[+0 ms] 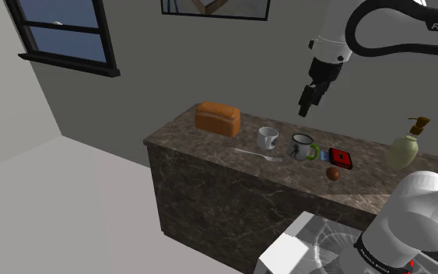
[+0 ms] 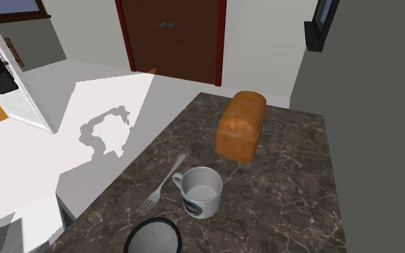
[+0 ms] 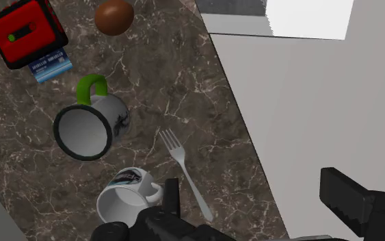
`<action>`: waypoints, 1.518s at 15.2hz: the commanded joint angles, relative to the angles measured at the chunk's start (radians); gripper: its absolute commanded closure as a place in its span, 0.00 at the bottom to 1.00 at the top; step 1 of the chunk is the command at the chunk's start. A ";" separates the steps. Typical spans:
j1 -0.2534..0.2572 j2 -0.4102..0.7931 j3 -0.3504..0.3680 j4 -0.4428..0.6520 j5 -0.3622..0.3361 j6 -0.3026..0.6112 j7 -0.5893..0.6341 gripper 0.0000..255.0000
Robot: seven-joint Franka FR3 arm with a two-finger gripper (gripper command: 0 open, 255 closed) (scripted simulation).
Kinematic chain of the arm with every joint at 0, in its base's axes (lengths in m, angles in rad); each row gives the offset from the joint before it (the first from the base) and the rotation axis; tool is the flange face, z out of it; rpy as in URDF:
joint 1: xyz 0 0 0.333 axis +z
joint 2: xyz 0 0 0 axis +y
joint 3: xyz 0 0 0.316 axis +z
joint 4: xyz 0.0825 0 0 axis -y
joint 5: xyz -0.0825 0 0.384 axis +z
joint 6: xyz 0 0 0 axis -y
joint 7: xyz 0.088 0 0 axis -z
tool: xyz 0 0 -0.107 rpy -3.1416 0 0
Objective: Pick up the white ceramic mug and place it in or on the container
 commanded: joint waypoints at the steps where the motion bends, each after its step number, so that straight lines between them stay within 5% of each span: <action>1: 0.000 0.000 0.000 0.000 0.000 0.000 0.000 0.00; 13: -0.032 0.303 -0.208 0.014 -0.023 0.270 -0.243 0.00; 23: -0.048 0.661 -0.340 0.178 0.076 0.421 -0.478 0.00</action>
